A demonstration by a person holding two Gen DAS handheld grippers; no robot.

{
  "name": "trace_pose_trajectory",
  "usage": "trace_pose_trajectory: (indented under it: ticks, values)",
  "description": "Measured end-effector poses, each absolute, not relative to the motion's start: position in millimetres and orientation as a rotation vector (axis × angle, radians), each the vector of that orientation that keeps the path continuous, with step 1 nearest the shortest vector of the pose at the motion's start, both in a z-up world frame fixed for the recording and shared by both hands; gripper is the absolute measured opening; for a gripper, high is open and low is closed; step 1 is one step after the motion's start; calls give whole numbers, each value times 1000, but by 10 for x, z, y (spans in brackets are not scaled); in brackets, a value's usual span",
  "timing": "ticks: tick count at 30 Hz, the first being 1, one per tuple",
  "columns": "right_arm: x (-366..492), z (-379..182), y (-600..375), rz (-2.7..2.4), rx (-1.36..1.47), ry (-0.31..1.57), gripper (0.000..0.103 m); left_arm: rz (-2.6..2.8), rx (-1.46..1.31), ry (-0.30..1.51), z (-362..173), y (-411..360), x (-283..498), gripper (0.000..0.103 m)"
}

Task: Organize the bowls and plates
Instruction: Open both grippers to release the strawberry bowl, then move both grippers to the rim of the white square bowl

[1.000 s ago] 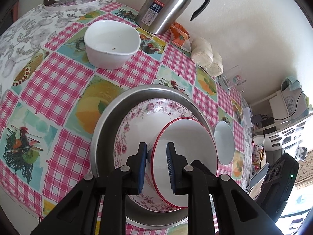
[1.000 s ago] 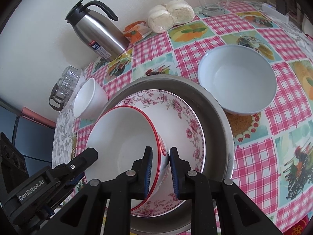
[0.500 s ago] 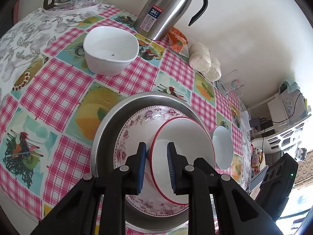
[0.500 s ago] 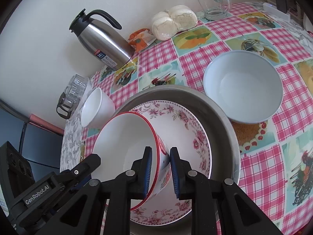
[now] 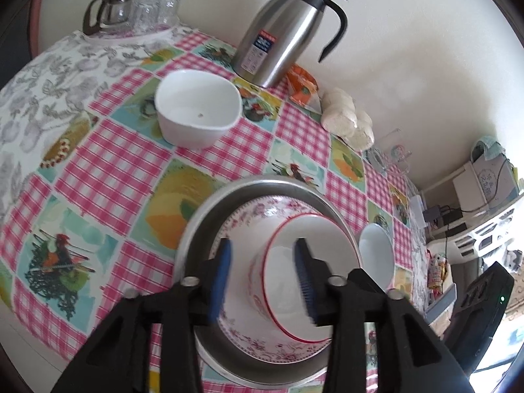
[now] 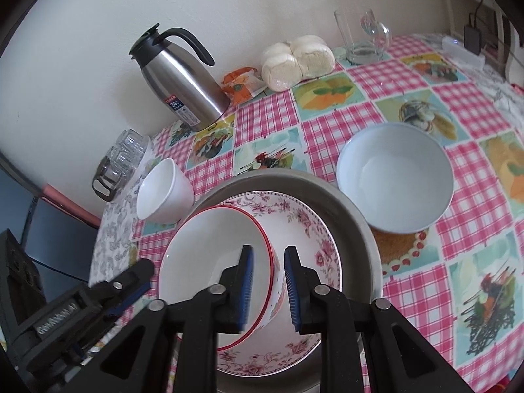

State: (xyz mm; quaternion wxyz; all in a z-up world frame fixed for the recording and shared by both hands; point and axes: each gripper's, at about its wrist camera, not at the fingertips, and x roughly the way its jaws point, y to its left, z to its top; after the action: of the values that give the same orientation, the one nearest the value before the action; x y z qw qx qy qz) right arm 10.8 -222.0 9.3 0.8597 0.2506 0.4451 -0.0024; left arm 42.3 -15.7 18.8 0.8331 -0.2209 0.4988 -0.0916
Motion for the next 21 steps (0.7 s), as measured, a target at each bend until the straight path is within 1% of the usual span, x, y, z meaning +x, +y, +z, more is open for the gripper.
trace_pose_trajectory:
  ticks: [1, 2, 3, 4, 5, 6, 7, 8, 9, 11, 12, 14, 16, 17, 18, 20, 21]
  values:
    - [110, 102, -2204, -7, 513, 934, 36, -184, -468, 1054, 192, -137, 426, 50]
    - [113, 112, -2183, -9, 498, 934, 42, -169, -465, 1051, 198, -108, 428, 52]
    - [113, 123, -2165, -10, 482, 933, 43, -158, -463, 1050, 201, -88, 430, 53]
    - [114, 131, -2146, -11, 467, 932, 47, -147, -459, 1050, 200, -68, 430, 54]
    - [118, 141, -2121, -11, 451, 931, 52, -126, -450, 1049, 202, -41, 430, 58]
    - [117, 145, -2106, -10, 440, 930, 55, -111, -441, 1048, 203, -23, 430, 64]
    - [115, 150, -2088, -8, 429, 928, 61, -91, -429, 1046, 204, -3, 429, 67]
    - [116, 156, -2070, -7, 420, 927, 63, -72, -420, 1044, 202, 18, 428, 73]
    - [116, 162, -2049, -4, 410, 925, 64, -57, -415, 1040, 202, 40, 427, 76]
    - [118, 170, -2021, 1, 396, 921, 72, -31, -408, 1032, 203, 93, 422, 78]
    - [118, 171, -2008, 0, 388, 918, 74, -21, -404, 1029, 201, 111, 425, 80]
    - [118, 170, -1981, 0, 376, 918, 81, 14, -384, 1017, 206, 158, 423, 81]
    - [122, 167, -1959, 5, 369, 919, 87, 43, -370, 1007, 211, 204, 419, 87]
    - [122, 168, -1949, 7, 366, 918, 90, 57, -367, 1000, 215, 229, 416, 92]
    - [123, 170, -1941, 8, 362, 917, 91, 68, -366, 992, 220, 254, 411, 92]
    - [123, 173, -1926, 10, 355, 913, 99, 95, -373, 977, 228, 321, 403, 92]
    - [122, 175, -1918, 10, 352, 910, 102, 104, -379, 972, 228, 352, 400, 92]
